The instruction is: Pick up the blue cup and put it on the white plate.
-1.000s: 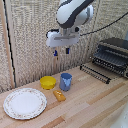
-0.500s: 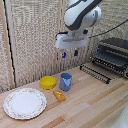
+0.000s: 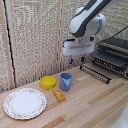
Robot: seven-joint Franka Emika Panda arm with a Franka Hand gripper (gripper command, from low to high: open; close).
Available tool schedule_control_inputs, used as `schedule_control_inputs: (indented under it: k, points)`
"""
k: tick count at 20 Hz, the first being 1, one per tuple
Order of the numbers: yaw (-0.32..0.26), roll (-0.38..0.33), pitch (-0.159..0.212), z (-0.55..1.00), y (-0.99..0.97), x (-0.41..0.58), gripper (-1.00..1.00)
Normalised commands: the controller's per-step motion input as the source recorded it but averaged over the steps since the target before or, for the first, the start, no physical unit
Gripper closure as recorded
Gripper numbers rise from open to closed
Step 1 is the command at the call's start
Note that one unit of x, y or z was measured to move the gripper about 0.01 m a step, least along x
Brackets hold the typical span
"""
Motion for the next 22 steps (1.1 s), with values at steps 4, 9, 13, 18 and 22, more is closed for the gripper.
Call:
schedule_control_inputs:
  k: [4,9,13,18,22]
  points:
    - [0.011,0.001,0.067,-0.31,-0.16,0.04,-1.0]
    - [0.002,0.0,0.077,-0.3,-0.1,0.106,-1.0]
    - [0.0,0.0,0.102,-0.27,-0.01,0.281,-1.0]
    - [-0.005,0.0,0.06,-0.04,-0.06,0.531,-1.0]
    - [0.0,0.0,0.023,0.01,-0.06,0.44,-1.0]
